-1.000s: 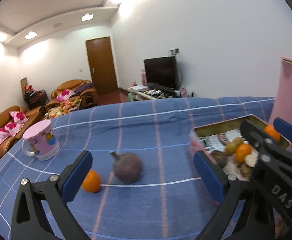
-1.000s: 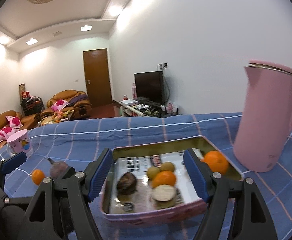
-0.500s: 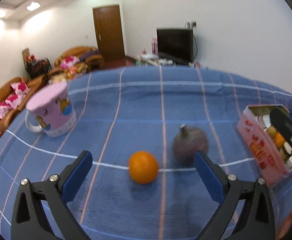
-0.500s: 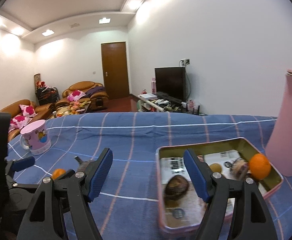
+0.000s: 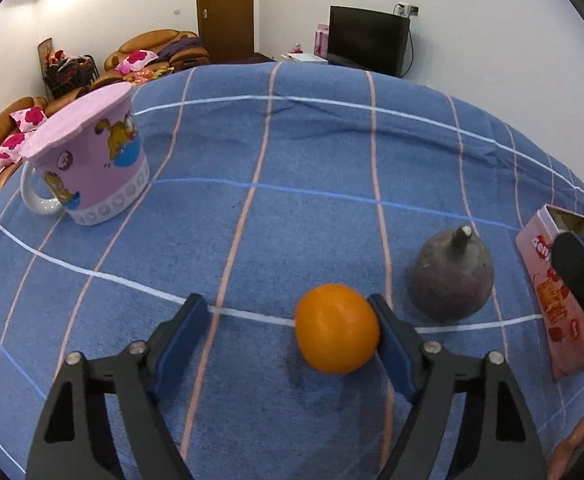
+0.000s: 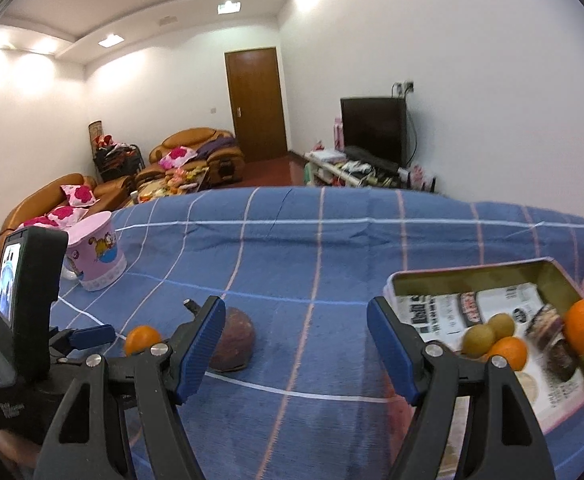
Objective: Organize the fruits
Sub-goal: 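Move both open tools from the tin toward the orange and mangosteen, then grasp the mangosteen with the right tool while the left tool grasps the orange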
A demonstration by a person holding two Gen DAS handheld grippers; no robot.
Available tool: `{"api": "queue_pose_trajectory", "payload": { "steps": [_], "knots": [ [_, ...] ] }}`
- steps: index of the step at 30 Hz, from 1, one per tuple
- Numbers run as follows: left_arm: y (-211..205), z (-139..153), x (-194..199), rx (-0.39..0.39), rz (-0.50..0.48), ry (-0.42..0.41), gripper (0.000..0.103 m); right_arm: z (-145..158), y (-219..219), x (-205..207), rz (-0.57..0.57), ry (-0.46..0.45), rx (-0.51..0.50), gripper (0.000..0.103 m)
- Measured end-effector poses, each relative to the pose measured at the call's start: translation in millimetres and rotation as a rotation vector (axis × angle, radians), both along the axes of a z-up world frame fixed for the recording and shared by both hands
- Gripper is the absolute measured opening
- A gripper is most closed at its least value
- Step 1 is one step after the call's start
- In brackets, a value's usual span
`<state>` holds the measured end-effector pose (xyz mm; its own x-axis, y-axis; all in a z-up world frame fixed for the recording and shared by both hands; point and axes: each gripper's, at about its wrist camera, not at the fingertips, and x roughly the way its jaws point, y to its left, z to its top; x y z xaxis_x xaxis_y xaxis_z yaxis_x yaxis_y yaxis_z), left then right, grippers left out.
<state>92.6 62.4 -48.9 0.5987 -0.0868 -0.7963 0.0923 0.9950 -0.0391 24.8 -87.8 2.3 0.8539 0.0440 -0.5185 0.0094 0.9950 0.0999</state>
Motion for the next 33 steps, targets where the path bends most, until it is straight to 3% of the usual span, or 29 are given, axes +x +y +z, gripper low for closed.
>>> {"api": "queue_pose_trajectory", "payload": {
  "steps": [3, 5, 8, 15, 26, 29, 31, 33],
  "knots": [
    [-0.1, 1.8, -2.8, 0.008, 0.002, -0.012, 0.068, -4.2, 1.7, 8.3, 0.018, 0.032, 0.030, 0.075],
    [2.5, 4.1, -5.7, 0.009, 0.013, -0.027, 0.052, -6.7, 5.6, 12.4, 0.033, 0.048, 0.044, 0.075],
    [8.8, 6.1, -6.1, 0.003, 0.028, -0.032, 0.044, -7.6, 11.5, 16.0, 0.055, 0.053, 0.054, 0.075],
    [19.1, 6.3, -1.1, 0.002, 0.049, -0.032, 0.038, -7.4, 23.3, 16.3, 0.117, 0.054, 0.038, 0.075],
    [28.1, 6.2, 4.6, -0.015, 0.070, -0.028, 0.037, -39.3, 35.7, 66.8, 0.115, 0.309, 0.095, 0.074],
    [27.1, 6.2, 5.7, -0.007, 0.070, -0.029, 0.037, -41.6, 38.0, 70.1, 0.115, 0.326, 0.098, 0.068],
    [27.2, 6.1, 7.1, -0.009, 0.070, -0.029, 0.036, -40.0, 46.0, 71.1, 0.119, 0.333, 0.055, 0.056],
    [27.0, 5.4, 7.6, -0.001, 0.077, -0.029, 0.036, -40.5, 53.6, 71.9, 0.140, 0.333, 0.019, 0.053]
  ]
}}
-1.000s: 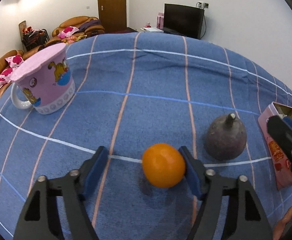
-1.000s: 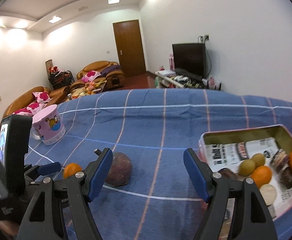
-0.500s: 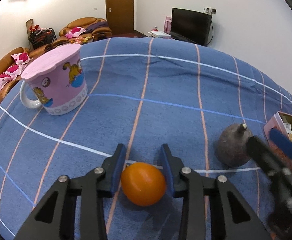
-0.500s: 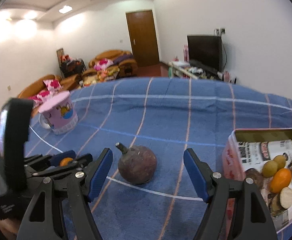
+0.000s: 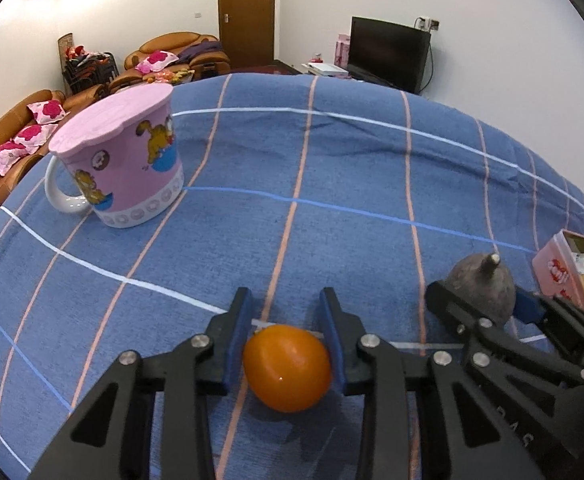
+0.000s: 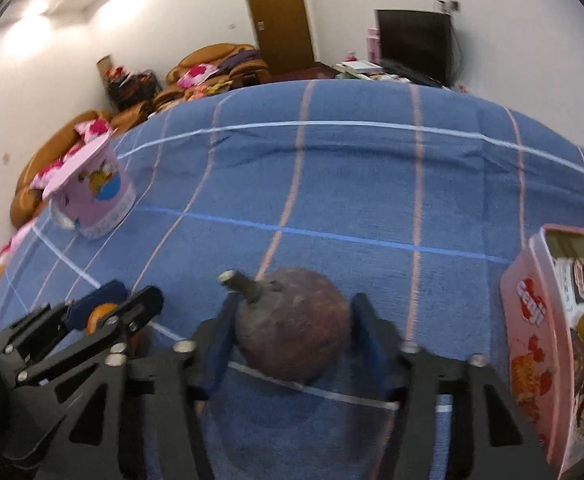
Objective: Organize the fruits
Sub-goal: 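Grasp the mangosteen with the right tool while the left tool grasps the orange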
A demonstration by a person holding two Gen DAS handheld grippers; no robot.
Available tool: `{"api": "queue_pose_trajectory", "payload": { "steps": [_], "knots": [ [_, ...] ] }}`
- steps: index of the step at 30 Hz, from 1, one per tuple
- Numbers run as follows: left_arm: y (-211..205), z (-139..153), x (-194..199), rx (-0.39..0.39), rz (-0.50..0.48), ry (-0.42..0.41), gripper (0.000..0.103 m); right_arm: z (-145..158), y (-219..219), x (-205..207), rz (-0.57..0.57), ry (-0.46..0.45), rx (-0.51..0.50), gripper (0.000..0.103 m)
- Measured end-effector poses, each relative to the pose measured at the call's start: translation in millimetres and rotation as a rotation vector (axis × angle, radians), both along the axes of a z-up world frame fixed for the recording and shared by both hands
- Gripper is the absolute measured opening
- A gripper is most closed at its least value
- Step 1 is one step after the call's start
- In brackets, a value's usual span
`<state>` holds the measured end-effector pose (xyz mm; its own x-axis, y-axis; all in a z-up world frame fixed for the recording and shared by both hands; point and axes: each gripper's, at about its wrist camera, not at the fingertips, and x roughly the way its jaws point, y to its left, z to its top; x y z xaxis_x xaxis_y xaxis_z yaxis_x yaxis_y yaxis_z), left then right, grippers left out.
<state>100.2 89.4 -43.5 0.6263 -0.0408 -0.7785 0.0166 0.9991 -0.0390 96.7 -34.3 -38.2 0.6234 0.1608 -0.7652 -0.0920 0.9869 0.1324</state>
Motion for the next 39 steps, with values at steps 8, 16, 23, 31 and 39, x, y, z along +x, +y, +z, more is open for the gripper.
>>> {"api": "queue_pose_trajectory", "payload": {
  "steps": [8, 16, 23, 31, 39],
  "knots": [
    [10.9, 0.1, -3.8, -0.034, 0.023, -0.017, 0.036, 8.6, -0.4, -11.0, -0.019, -0.059, -0.006, 0.053],
    [14.3, 17.6, -22.1, 0.055, 0.086, -0.167, 0.025, 32.7, 15.1, -53.3, -0.013, -0.247, -0.102, 0.053],
    [32.9, 21.8, -21.6, -0.006, 0.062, -0.191, 0.027, 36.9, 13.5, -62.9, -0.027, -0.270, -0.088, 0.053],
    [96.8, 9.5, -13.1, -0.287, 0.121, -0.095, 0.036, 30.6, -9.3, -69.1, -0.082, -0.240, 0.016, 0.053],
    [47.1, 10.0, -18.4, -0.135, -0.031, -0.090, 0.055, 25.8, -12.0, -66.0, -0.075, -0.209, 0.042, 0.053]
  ]
}}
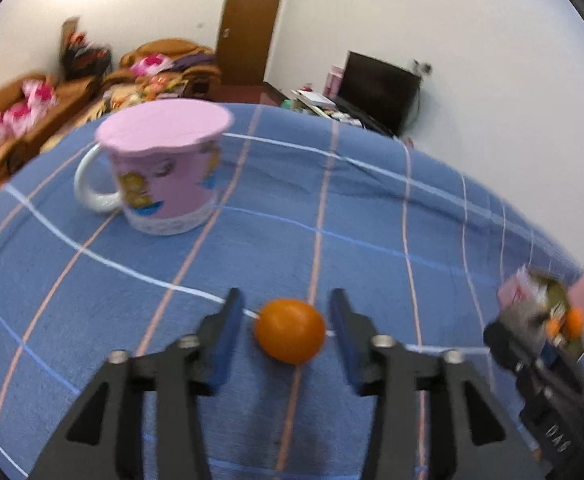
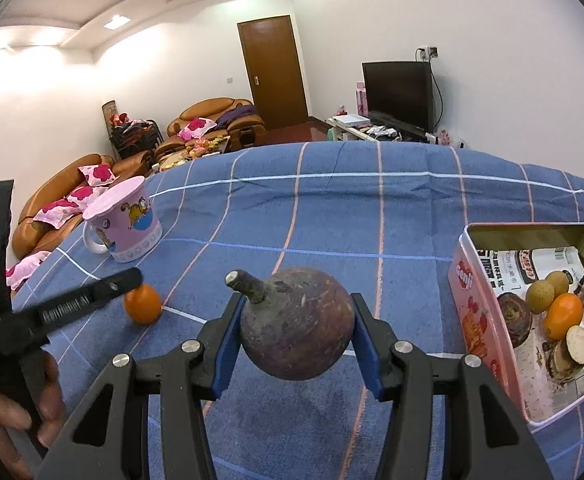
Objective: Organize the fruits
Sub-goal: 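Grasp the mangosteen with the right tool while the left tool grasps the orange, then lift and carry the orange with the left tool while the right tool carries the mangosteen to the tin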
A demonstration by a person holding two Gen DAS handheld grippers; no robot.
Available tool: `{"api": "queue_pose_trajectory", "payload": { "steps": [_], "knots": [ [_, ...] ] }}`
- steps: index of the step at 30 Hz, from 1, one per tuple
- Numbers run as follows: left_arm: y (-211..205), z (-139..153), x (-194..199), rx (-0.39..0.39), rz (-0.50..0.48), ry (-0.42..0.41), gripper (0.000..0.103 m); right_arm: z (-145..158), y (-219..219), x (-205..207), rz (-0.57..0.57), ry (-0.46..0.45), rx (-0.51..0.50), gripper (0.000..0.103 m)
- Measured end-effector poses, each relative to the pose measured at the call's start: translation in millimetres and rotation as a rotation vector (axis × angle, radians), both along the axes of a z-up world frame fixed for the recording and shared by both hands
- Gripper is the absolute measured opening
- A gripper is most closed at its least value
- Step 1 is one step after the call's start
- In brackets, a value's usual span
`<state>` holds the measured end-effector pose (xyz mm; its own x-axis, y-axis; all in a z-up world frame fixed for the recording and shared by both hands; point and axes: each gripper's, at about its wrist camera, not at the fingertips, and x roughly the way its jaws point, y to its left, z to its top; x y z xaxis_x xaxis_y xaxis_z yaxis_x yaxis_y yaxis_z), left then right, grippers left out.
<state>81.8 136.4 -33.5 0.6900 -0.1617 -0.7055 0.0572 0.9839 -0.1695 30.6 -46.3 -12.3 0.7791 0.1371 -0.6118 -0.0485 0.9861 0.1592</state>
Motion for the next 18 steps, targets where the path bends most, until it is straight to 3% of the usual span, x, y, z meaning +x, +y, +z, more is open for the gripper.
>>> {"api": "queue_pose_trajectory", "payload": {
  "steps": [4, 6, 10, 14, 18],
  "knots": [
    [-12.6, -13.1, 8.0, 0.093, -0.001, 0.072, 0.051, -1.9, -2.6, 1.4, -0.002, 0.015, 0.015, 0.053],
    [-6.8, -14.7, 10.8, 0.058, 0.013, 0.087, 0.041, -2.9, -3.0, 2.4, -0.001, 0.025, 0.019, 0.053],
    [0.2, -14.3, 11.4, 0.026, 0.037, 0.086, 0.041, -3.1, -2.1, 2.6, 0.000, 0.025, 0.016, 0.053],
    [-0.6, -8.3, 6.4, 0.036, 0.064, 0.042, 0.041, 0.4, 2.7, -2.5, -0.003, -0.007, -0.017, 0.053],
    [-4.1, 0.4, -3.3, 0.057, 0.105, -0.033, 0.041, 9.2, 22.0, -15.3, 0.024, -0.083, -0.115, 0.053]
  ]
}}
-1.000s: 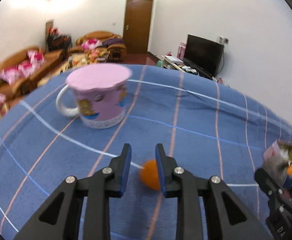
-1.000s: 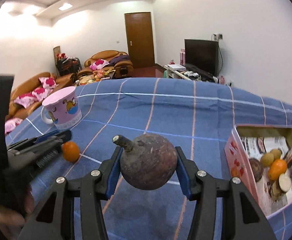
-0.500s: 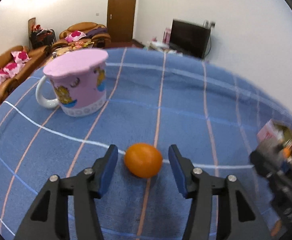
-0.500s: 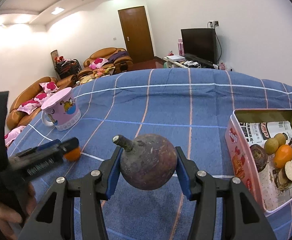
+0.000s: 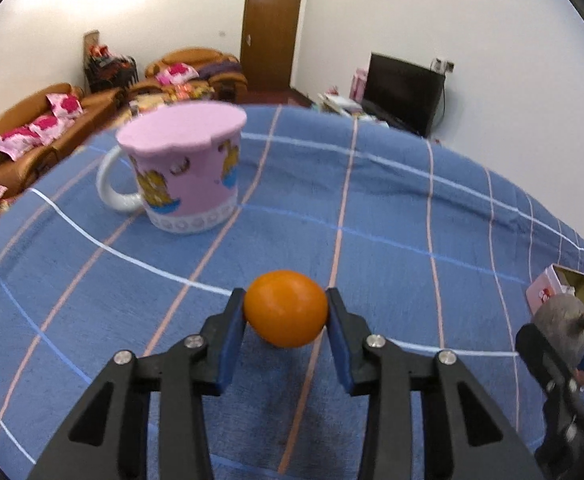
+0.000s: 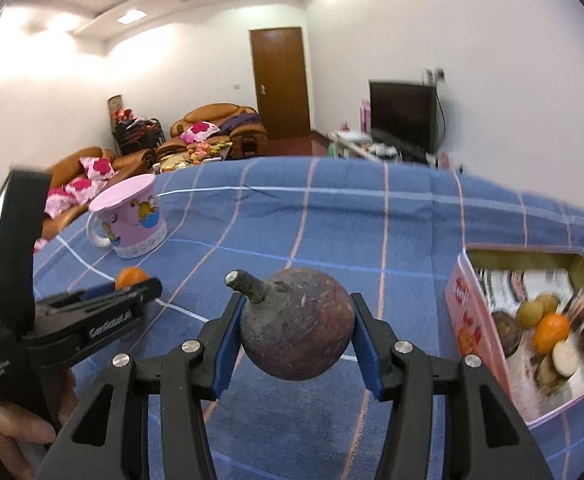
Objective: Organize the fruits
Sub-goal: 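Lift and carry the orange with the left tool while the right tool carries the mangosteen to the tin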
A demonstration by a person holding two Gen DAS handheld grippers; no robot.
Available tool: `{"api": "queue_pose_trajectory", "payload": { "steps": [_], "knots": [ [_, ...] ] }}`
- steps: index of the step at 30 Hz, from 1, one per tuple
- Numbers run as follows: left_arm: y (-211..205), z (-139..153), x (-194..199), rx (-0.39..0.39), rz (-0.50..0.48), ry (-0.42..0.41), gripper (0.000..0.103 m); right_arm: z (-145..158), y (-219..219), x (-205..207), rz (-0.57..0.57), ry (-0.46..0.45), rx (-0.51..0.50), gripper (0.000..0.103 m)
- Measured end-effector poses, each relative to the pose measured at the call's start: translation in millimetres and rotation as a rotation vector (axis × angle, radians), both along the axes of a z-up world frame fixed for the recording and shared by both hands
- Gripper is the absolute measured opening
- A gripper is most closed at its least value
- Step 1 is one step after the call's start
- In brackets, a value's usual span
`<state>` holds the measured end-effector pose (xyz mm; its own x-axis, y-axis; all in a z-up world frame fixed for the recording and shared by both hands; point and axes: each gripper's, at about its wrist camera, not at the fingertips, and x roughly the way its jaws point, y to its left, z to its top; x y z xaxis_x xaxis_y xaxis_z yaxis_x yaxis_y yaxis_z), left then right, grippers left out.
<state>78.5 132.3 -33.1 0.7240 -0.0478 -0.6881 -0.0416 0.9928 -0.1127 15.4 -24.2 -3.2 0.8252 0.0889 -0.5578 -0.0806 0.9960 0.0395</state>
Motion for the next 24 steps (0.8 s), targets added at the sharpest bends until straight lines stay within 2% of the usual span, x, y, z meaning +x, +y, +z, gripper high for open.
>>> {"api": "queue_pose_trajectory", "payload": {
  "steps": [4, 7, 24],
  "knots": [
    [-6.2, 11.2, -12.5, 0.053, 0.035, -0.092, 0.041, 5.8, 9.5, -12.4, 0.012, -0.065, -0.059, 0.053],
    [-6.8, 14.9, -23.5, 0.070, 0.036, -0.128, 0.041, 7.1, 9.9, -16.4, 0.010, -0.075, -0.074, 0.053],
    [-30.4, 21.5, -61.4, 0.087, 0.044, -0.184, 0.041, 9.5, -15.1, -37.6, -0.022, -0.077, -0.053, 0.053]
  ]
}}
